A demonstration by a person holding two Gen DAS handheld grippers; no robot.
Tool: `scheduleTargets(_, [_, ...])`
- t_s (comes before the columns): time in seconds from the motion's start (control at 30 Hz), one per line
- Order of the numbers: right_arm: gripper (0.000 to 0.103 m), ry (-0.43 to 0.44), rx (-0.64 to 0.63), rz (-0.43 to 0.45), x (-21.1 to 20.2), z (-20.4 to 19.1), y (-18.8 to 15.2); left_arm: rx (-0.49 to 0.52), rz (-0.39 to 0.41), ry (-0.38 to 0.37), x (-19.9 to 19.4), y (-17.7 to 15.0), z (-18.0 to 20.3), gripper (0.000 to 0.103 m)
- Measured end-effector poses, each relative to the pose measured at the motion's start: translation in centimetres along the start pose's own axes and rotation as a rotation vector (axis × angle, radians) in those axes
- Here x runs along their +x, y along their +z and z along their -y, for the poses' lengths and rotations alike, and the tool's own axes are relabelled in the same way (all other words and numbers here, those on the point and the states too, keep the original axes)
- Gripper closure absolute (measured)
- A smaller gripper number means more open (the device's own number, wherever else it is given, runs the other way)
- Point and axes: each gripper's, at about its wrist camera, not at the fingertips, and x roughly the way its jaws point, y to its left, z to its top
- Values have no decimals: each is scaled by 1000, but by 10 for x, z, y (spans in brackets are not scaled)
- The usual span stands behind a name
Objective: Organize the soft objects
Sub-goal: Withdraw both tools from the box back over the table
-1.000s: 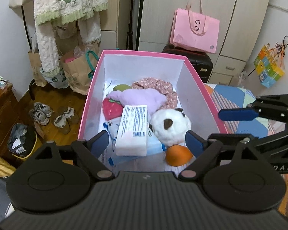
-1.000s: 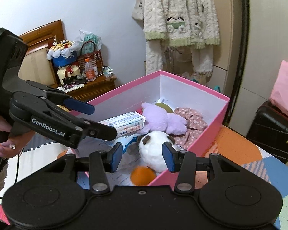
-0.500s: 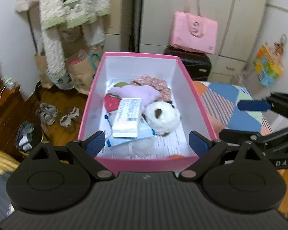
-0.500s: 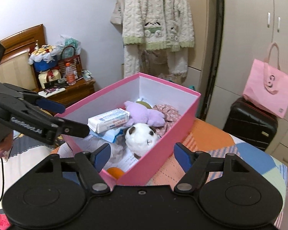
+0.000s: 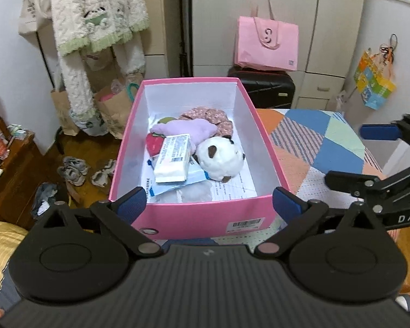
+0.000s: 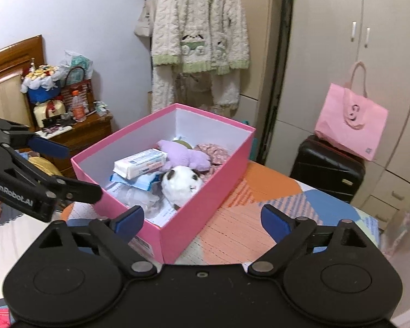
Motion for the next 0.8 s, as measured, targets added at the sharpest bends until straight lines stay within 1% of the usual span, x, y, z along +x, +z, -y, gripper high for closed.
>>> scheduleTargets(0.1, [4,-78,7,-14,-8,-3,0,-5,21,-5,-7,-3,3,3])
scheduleTargets(0.2, [4,-151,-28,-19,-15,-7,-3,-8,29,-30,-13,-6,6,3])
scheduleTargets(0.27, [4,-156,-28,-10,-21,-8,-7,-8,33,-56,-16,-8,9,3])
scheduleTargets(0.33, [4,-145,15,1,-28,-6,-12,-6,45,-84,-18,-12,11,3])
scheduleTargets(0.47, [4,-132,95,32,-40,0,-20,-8,88,-82,-23,-18,15,3])
scheduleTargets(0.6, [4,-160,130,53,-49,0,-30,14,128,-66,-26,-22,23,3])
scheduleTargets(0.7, [4,-182,156,75,-54,1,-35,26,140,-81,-27,-25,29,3])
scheduleTargets(0.8, [4,-219,172,72,-57,0,-38,20,148,-95,-28,-27,31,3])
